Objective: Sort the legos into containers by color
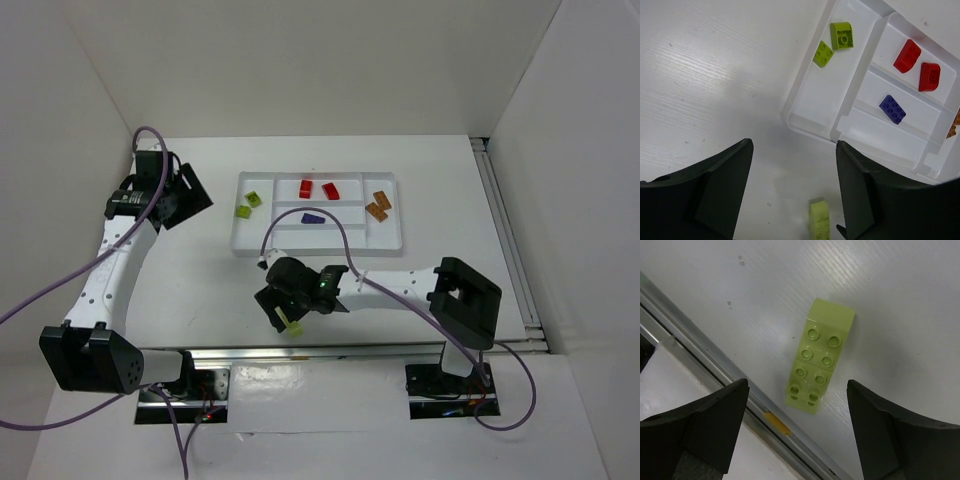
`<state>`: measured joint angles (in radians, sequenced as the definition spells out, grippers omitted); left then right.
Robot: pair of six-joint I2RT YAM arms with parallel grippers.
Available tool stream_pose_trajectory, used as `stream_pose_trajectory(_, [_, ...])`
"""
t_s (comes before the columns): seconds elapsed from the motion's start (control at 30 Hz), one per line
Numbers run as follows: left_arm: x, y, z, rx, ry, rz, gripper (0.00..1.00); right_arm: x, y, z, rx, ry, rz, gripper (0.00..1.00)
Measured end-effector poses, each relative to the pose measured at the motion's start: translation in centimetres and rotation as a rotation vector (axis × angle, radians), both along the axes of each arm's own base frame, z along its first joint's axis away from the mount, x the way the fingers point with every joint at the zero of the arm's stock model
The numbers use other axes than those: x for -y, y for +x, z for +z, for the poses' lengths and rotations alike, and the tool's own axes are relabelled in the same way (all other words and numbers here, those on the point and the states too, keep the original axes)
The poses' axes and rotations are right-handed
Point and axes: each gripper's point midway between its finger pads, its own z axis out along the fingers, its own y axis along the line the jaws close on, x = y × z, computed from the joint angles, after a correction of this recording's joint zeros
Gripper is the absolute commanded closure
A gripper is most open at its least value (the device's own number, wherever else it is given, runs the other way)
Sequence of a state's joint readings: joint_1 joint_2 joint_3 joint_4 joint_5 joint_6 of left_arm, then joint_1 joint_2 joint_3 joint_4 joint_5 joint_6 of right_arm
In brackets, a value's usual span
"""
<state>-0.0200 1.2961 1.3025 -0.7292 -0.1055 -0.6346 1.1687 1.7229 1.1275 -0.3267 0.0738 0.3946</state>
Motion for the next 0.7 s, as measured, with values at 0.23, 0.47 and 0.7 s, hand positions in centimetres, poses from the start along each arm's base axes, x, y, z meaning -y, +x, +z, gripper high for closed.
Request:
stream_pose_trajectory(0.23, [0.1,0.0,0.0,0.001,-0.005,-0.005,0.22,0.4,0.6,-1.8,0.003,-0.048,-0.042,0.31])
stream_pose_trajectory(0.47, [0.1,-0.1,-0.5,-0.01,-0.005,-0.006,0.22,0.3,1.0,-2.9,0.007,-0.075,-0.06,0.65])
stream_pose_trajectory(0.7, [1.0,0.0,-0.8,-0.005,-0.034,-0.046,0.22,0.5,2.0,-0.6,0.052,-0.038,-0.099,0.81])
